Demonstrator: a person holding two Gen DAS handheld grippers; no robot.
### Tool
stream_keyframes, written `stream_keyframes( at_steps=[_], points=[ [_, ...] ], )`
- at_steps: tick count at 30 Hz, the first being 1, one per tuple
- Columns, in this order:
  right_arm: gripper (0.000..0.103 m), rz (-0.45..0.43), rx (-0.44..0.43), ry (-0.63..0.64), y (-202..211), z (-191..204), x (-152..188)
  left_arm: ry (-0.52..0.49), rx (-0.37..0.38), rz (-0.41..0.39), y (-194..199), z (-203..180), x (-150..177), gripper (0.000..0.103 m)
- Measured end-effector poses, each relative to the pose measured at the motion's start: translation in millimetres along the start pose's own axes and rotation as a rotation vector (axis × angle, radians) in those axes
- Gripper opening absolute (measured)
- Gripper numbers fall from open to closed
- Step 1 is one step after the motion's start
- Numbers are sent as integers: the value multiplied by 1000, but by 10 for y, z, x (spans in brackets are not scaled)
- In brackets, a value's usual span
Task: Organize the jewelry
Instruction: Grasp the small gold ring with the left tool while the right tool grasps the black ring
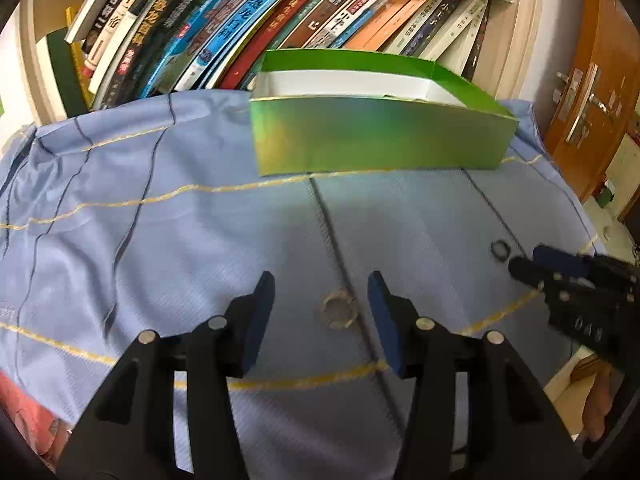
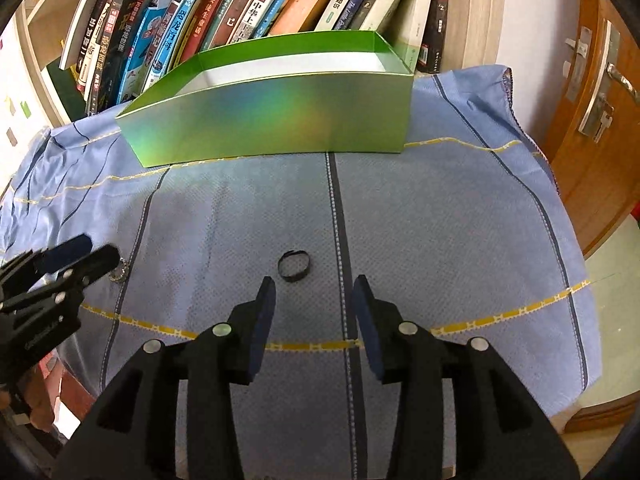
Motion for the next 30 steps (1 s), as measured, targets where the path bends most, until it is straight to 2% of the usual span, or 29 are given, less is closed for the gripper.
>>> stream_keyframes(
  at_steps=[2, 5, 13, 18, 21, 23, 30],
  points=[
    [45, 0, -3, 6, 4, 27, 6, -11, -3, 22, -2, 9, 68, 48],
    [45, 2, -3, 16, 8, 62, 15, -9, 7, 48, -39, 15, 151, 38],
    [45, 14, -5, 11, -27, 39, 39, -41, -10, -7, -121, -54, 122, 25],
    [48, 10, -18, 7, -31, 38, 42, -34, -15, -32, -266, -68, -21, 25],
    [51, 8, -13, 4, -27, 21, 46, -6, 6, -5, -273, -52, -69, 25],
    [52, 1, -15, 0, -23, 14, 46, 14, 27, 9, -214, -23, -53, 30],
    [51, -11, -6, 39, -136, 119, -41, 0, 19, 33, -45, 38, 78, 39]
  ],
)
Point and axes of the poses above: each gripper's, at about its wrist camera, not at the fingertips, and y roughly against the way its jaws point, z to its left, x to its underside, the point moved 1 cm from there along -y, roughly the way its jaws point, and after that the axes turned 5 degrees about x, right-handed, at the moved point
